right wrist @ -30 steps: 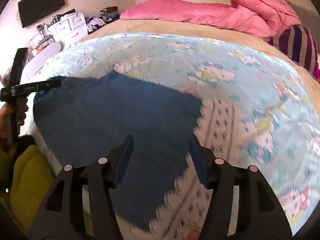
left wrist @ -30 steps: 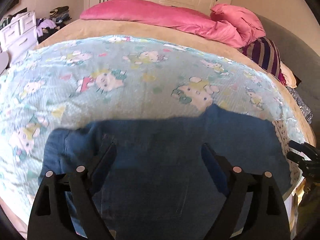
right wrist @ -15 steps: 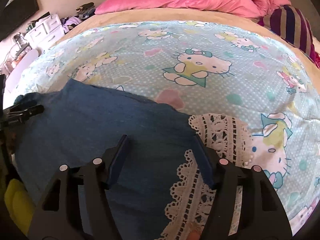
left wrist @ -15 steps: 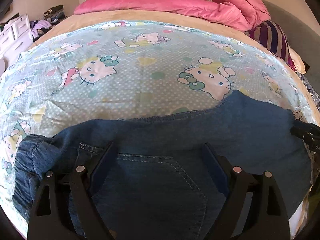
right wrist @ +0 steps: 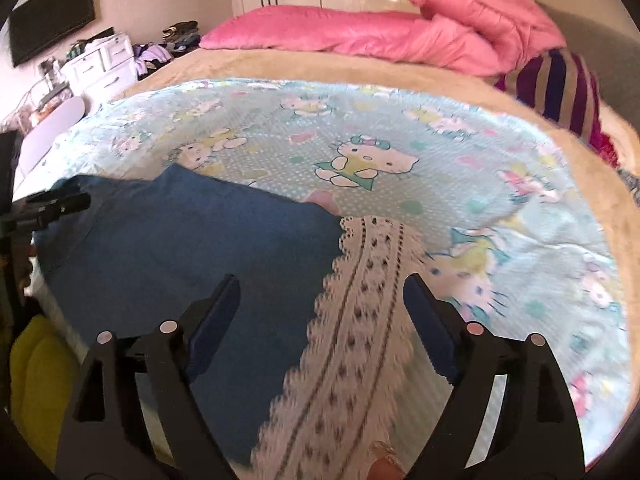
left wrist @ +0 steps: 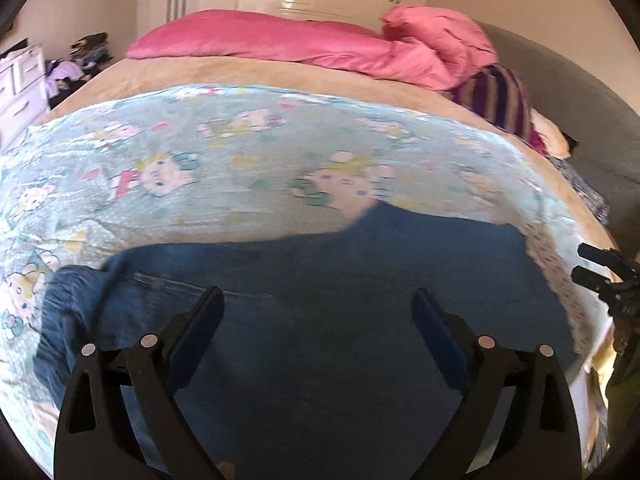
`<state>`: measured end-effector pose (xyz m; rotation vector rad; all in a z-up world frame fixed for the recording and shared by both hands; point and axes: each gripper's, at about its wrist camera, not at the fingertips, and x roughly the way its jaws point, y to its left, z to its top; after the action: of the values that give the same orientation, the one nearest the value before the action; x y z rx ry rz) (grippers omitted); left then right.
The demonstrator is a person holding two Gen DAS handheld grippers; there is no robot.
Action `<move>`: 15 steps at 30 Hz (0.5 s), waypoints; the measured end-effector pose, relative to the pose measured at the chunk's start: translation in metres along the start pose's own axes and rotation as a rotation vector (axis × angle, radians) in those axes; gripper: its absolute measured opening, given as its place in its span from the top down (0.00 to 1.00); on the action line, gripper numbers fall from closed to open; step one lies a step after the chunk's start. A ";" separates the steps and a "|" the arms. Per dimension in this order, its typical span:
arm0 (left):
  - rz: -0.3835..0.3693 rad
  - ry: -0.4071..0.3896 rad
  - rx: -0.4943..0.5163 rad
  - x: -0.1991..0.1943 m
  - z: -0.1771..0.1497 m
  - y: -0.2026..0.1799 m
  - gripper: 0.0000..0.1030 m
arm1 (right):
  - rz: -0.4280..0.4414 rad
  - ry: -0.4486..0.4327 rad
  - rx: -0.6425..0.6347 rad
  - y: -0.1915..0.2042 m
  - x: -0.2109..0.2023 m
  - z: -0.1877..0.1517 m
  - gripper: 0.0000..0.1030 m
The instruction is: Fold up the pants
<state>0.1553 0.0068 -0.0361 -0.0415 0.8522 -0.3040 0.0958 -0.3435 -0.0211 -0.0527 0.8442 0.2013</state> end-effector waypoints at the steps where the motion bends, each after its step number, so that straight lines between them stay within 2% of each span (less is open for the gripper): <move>1: -0.018 0.009 0.011 -0.002 -0.002 -0.009 0.09 | 0.006 -0.004 -0.016 0.006 -0.005 -0.004 0.25; 7: -0.101 0.103 0.152 0.009 -0.023 -0.057 0.09 | 0.096 0.046 -0.061 0.038 -0.005 -0.030 0.25; 9: -0.079 0.138 0.197 0.016 -0.029 -0.067 0.09 | 0.097 0.076 -0.067 0.043 0.001 -0.038 0.24; 12: -0.048 0.196 0.206 0.025 -0.036 -0.067 0.09 | 0.084 0.158 -0.019 0.037 0.016 -0.048 0.24; 13: -0.036 0.225 0.203 0.031 -0.038 -0.066 0.04 | 0.093 0.178 0.008 0.033 0.020 -0.051 0.24; 15: -0.018 0.244 0.200 0.039 -0.042 -0.064 0.04 | 0.101 0.172 0.026 0.032 0.021 -0.053 0.23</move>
<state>0.1320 -0.0613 -0.0825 0.1775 1.0591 -0.4162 0.0646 -0.3156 -0.0710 -0.0029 1.0222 0.2836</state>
